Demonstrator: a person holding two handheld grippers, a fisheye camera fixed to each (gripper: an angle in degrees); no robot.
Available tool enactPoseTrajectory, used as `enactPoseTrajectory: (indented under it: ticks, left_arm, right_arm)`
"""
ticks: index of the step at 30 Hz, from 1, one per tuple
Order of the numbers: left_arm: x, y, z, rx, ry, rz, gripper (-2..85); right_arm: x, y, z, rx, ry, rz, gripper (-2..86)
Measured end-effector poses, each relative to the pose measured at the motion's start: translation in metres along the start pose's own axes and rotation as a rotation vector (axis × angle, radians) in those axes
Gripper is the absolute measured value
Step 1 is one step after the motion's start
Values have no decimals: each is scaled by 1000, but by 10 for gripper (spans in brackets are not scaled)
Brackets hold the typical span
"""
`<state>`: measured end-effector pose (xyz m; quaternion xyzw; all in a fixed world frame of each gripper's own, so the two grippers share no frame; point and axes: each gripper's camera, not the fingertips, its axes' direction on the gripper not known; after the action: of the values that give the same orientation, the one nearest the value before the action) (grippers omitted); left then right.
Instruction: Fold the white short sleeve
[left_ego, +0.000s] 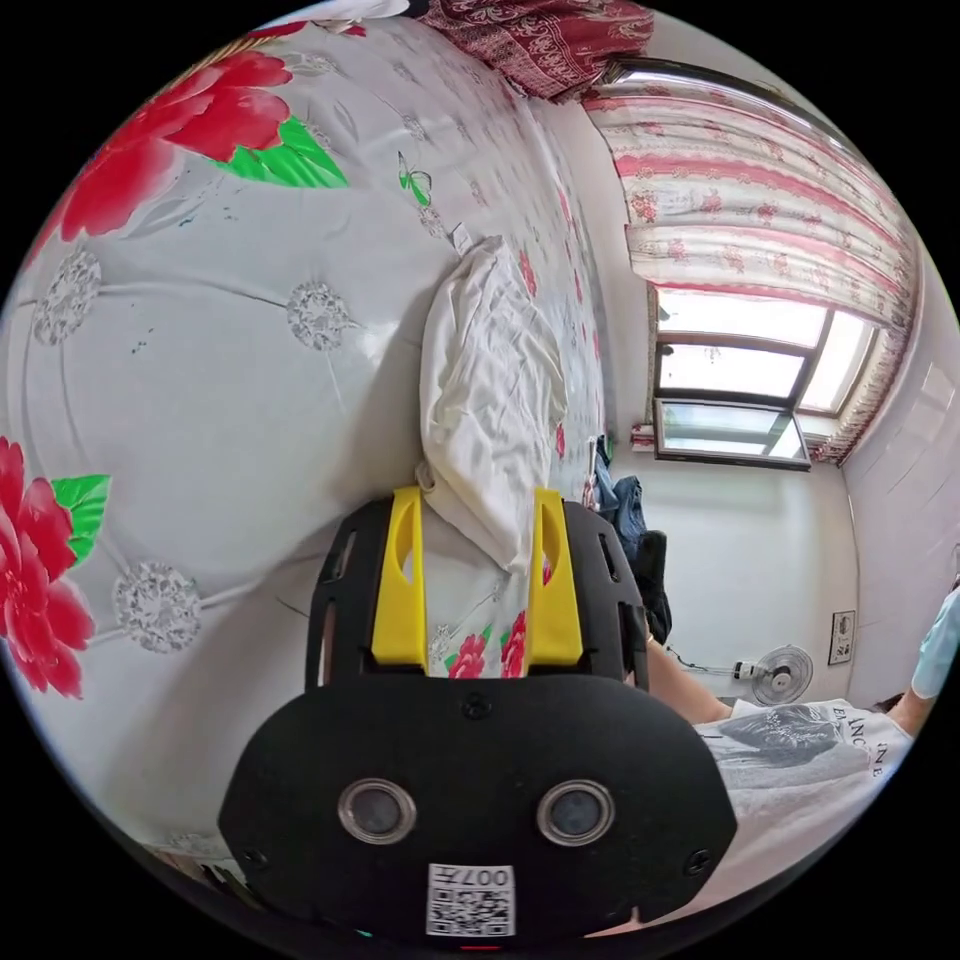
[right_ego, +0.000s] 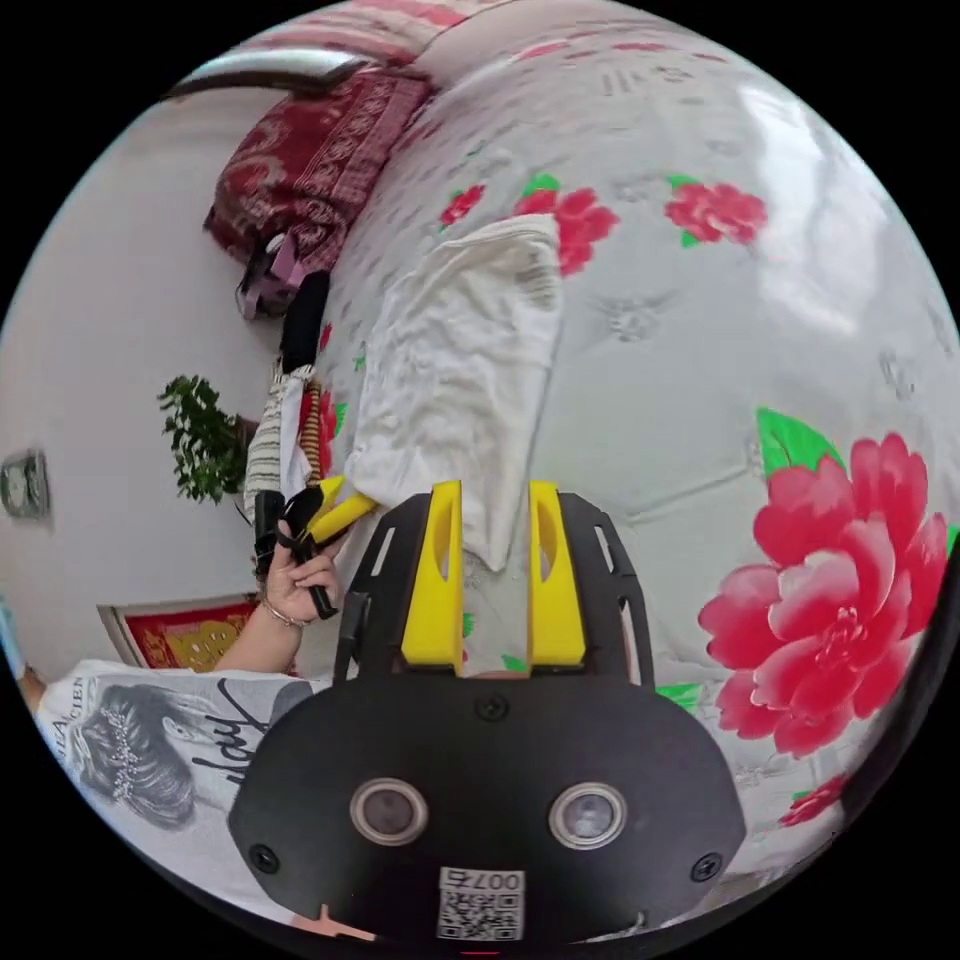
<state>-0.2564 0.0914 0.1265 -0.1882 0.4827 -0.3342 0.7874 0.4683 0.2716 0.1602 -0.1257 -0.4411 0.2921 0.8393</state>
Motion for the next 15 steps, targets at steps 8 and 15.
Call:
enactPoseTrajectory:
  ticks: [8,15]
  left_arm:
    - [22,-10,13,-70,-33,-17,37]
    - [69,-15,-21,18,14,71,32]
  right_arm:
    - [40,-35,34,-103,-342,83,51]
    - [-1,-70,8,-70,-583,22,2]
